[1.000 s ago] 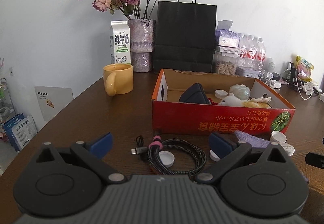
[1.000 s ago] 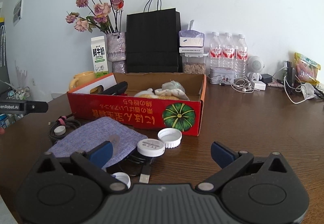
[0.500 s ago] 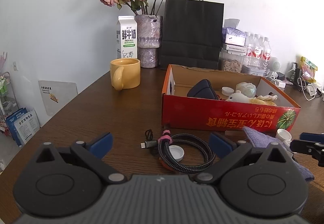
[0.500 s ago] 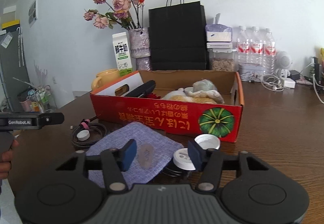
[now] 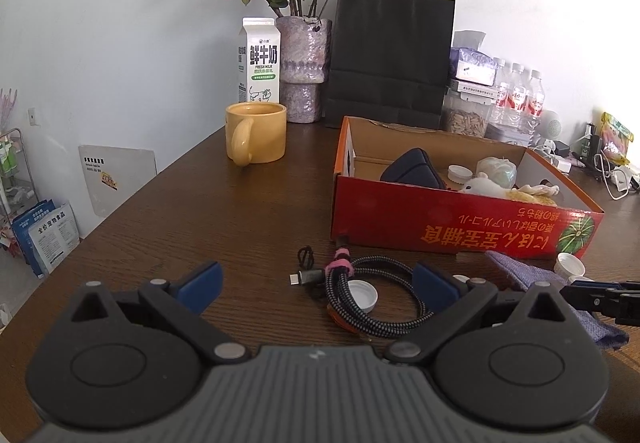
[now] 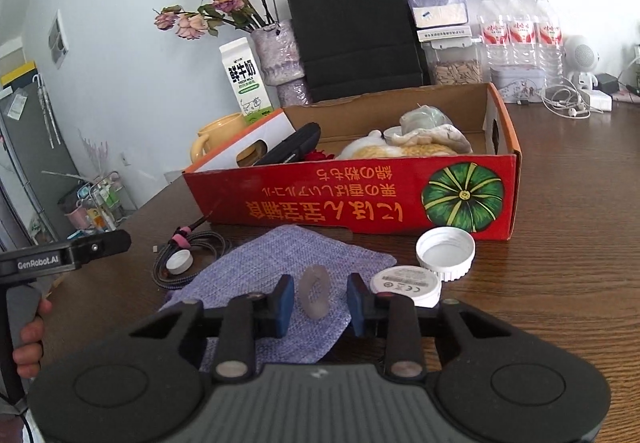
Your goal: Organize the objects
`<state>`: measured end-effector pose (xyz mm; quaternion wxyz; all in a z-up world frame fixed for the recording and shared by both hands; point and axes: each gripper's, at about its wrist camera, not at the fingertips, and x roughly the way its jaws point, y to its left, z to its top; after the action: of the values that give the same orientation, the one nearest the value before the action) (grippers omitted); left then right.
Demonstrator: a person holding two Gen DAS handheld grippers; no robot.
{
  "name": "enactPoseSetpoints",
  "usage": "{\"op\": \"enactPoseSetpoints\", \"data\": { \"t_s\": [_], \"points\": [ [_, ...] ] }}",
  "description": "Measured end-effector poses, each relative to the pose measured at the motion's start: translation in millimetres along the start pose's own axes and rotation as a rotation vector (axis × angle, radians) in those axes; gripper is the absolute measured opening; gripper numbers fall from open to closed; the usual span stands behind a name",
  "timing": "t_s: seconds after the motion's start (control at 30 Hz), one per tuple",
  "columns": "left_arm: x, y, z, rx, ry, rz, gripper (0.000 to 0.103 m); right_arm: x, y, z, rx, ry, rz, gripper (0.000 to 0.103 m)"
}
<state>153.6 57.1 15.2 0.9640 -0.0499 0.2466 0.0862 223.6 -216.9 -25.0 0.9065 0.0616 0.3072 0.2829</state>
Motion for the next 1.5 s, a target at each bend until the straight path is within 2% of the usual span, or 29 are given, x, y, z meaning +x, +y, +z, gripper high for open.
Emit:
{"op": "enactPoseSetpoints", "data": {
  "t_s": [0.07,0.17,0.37,0.87,1.13,1.3,1.5],
  "points": [
    [0.2,0.0,0.4,0.0,0.002,0.001,0.103,0.8,-0.4,-0.4,-0.001,0.002,0.006,0.013],
    [0.3,0.3,0.4,0.0,0.005,0.005,0.103,-0.4,3.2,-1.2,-0.024,-0.006,0.019,0.006],
    [2.6,0.9,-0.6,0.009,0.023,0.01,0.103,-7.9,6.1,1.3,-0.042,-0.056,0.024,0.005],
    [35.0,-16.9,-4.9,0.053,0.176,-0.052,0.103,-18.2,-7.1,14.9,-0.051,-0.176,-0.016,0.004],
    [54.2,-37.4,-1.9,0.115,0.21,-0.061,0.103,-18.1,-14.2,11.6,-0.041,-0.207,-0.004,0.004],
    [66.9,-47.3,-0.5,0.143,0.232,-0.032,0.103,-21.5,-17.0,8.7,-0.034,-0.231,0.007,0.004],
    [77.6,-51.4,1.7,0.116,0.246,-0.041,0.103,-21.1,-20.1,5.9,-0.022,-0.225,0.025,0.004]
  ]
}}
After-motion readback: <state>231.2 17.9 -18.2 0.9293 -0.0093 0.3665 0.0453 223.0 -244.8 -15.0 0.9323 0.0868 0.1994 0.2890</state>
